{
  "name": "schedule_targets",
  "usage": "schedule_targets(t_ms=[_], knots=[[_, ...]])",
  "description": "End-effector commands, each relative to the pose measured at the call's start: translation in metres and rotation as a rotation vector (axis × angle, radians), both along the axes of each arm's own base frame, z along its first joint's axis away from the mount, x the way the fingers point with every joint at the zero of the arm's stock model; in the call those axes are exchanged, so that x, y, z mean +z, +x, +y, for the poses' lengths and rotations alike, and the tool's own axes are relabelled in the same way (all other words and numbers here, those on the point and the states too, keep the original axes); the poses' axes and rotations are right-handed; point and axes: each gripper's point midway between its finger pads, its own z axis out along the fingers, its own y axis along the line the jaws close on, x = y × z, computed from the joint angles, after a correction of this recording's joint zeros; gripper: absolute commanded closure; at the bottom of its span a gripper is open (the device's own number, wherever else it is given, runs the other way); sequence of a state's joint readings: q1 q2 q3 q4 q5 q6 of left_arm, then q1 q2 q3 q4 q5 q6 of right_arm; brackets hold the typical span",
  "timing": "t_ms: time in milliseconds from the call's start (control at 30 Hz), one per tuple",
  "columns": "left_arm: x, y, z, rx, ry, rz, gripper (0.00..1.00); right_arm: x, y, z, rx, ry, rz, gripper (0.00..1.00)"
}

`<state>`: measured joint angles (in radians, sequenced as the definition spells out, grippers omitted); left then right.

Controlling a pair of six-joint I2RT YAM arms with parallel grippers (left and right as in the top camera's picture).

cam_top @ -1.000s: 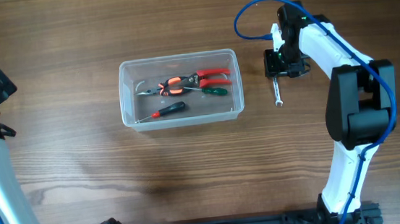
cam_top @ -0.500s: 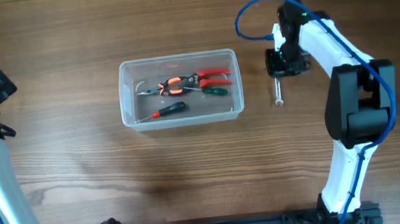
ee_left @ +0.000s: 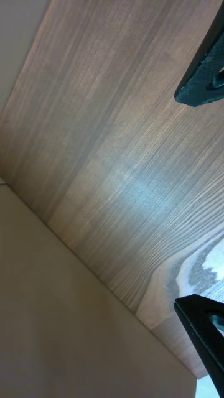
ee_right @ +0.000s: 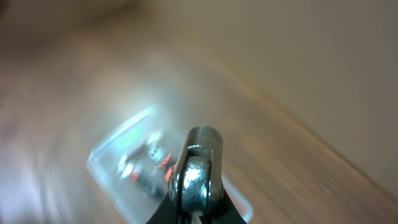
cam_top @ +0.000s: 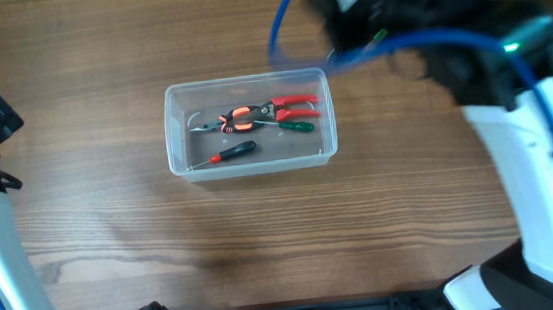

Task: Pack container
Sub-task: 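Place the wrench into the container and release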

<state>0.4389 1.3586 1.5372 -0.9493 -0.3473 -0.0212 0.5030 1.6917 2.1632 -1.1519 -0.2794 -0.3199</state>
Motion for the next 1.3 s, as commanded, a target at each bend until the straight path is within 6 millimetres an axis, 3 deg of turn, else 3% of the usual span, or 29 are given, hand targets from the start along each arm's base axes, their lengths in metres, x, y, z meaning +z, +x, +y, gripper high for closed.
schedule_targets(t_ms=[0,67,233,333,433,567,700,800,867,933,967,1000,1033,1133,1200,1267], knots=[[-0.002,-0.002,0.003,0.021,-0.003,0.001,0.00,-0.112,-0.025,0.053,0.459,-0.272,0.066,0.96],[-0.002,-0.002,0.003,0.021,-0.003,0.001,0.00,-0.161,-0.034,0.059,0.591,-0.376,0.106,0.96],[-0.002,-0.002,0.003,0.021,-0.003,0.001,0.00,-0.271,-0.032,0.041,0.691,-0.584,0.278,0.96],[-0.002,-0.002,0.003,0.021,-0.003,0.001,0.00,-0.304,-0.037,0.038,0.741,-0.615,0.342,0.96],[-0.002,-0.002,0.003,0.021,-0.003,0.001,0.00,-0.333,-0.034,0.040,0.758,-0.626,0.382,0.95],[-0.002,-0.002,0.003,0.021,-0.003,0.001,0.00,-0.356,-0.031,0.049,0.771,-0.591,0.403,0.94],[-0.002,-0.002,0.003,0.021,-0.003,0.001,0.00,-0.367,-0.030,0.054,0.767,-0.572,0.413,0.83],[-0.002,-0.002,0.003,0.021,-0.003,0.001,0.00,-0.368,-0.003,0.038,0.541,-0.685,0.410,0.69],[-0.002,-0.002,0.003,0.021,-0.003,0.001,0.00,-0.351,0.025,0.015,0.348,-0.817,0.343,0.65],[-0.002,-0.002,0.003,0.021,-0.003,0.001,0.00,-0.319,0.045,0.001,0.219,-0.882,0.258,0.64],[-0.002,-0.002,0.003,0.021,-0.003,0.001,0.00,-0.282,0.063,-0.010,0.081,-0.905,0.167,0.51],[-0.002,-0.002,0.003,0.021,-0.003,0.001,0.00,-0.250,0.072,-0.015,-0.007,-0.891,0.101,0.31],[-0.002,-0.002,0.003,0.021,-0.003,0.001,0.00,-0.217,0.077,-0.017,-0.066,-0.855,0.037,0.00],[-0.002,-0.002,0.003,0.021,-0.003,0.001,0.00,-0.120,0.079,-0.025,-0.224,-0.646,-0.127,0.00],[-0.002,-0.002,0.003,0.021,-0.003,0.001,0.00,-0.060,0.073,-0.041,-0.319,-0.496,-0.218,0.00],[-0.002,-0.002,0.003,0.021,-0.003,0.001,0.00,-0.027,0.064,-0.054,-0.345,-0.435,-0.269,0.00]])
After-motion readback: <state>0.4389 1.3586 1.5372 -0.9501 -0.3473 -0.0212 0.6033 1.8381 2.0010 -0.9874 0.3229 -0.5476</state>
